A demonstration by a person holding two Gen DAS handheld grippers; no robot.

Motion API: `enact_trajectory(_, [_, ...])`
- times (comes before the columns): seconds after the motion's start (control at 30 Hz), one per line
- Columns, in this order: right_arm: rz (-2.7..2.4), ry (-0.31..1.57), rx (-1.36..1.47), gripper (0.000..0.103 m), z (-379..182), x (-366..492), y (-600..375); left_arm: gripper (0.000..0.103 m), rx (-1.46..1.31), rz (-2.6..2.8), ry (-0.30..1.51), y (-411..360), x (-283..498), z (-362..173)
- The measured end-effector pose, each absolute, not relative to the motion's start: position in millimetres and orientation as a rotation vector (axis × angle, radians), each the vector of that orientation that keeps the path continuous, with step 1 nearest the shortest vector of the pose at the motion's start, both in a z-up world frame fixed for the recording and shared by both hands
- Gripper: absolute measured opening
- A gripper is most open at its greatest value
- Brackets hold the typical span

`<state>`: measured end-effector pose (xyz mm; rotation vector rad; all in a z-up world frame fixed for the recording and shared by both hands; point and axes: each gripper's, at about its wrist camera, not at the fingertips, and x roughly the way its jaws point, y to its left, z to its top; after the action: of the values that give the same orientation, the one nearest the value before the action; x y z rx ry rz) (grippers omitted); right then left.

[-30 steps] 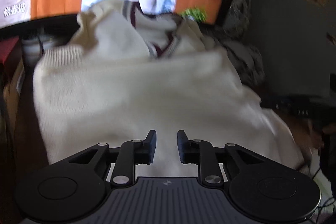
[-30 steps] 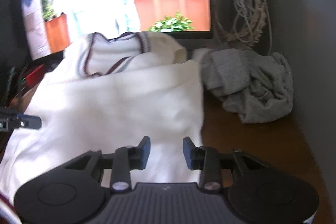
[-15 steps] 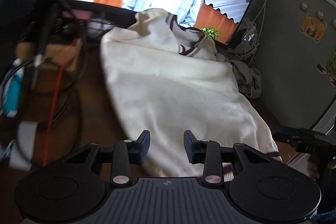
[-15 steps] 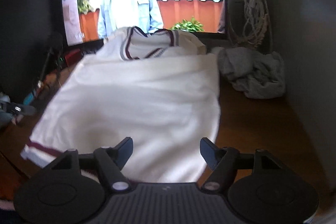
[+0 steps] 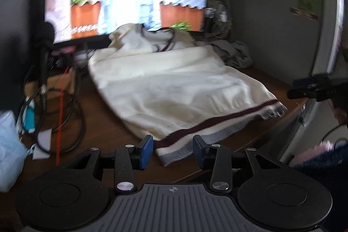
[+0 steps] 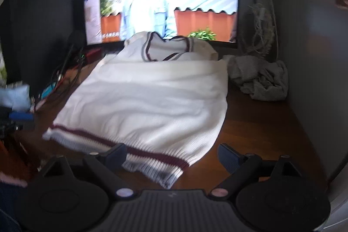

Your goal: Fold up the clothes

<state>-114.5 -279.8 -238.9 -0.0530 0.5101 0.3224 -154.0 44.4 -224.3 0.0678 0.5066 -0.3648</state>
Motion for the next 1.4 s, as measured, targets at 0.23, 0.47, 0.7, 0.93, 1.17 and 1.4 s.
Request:
enact_trajectory(0.23, [0.349,0.527,-0.088,0.089,-249.8,-122.2,-263.8,0.043,0.296,-0.397,0.491,0.2,-141.8,-238.0])
enact_trajectory(0.47, [0.365,0.542,-0.057,0.089,-248.0,-116.3,-258.7,0.042,0.589,-0.318,0.459,-26.0,-135.0,-255.3])
enact_trajectory(0.7, [0.441,0.486,-0.126,0.089,-243.4,-105.9,-231.3,0.024,0.319,-0.327,0.442,-1.2,-116.6,-230.8])
enact_trajectory(0.93, [0.553,0.4,-0.301,0.089,-253.2,-96.8,-169.5,0.024,0.192,-0.306,0.409,9.1,-88.9,-217.6])
enact_trajectory(1.17, [0.363,0.402,-0.456,0.084,-274.3,-79.4,-134.5,0.024,0.169,-0.306,0.407,6.7,-88.0,-220.4])
enact_trajectory(1.4, [0.095,0.431,-0.352,0.084,-287.7,-78.7,-183.2,0.036,0.321,-0.212,0.379,-1.3,-109.3,-241.6])
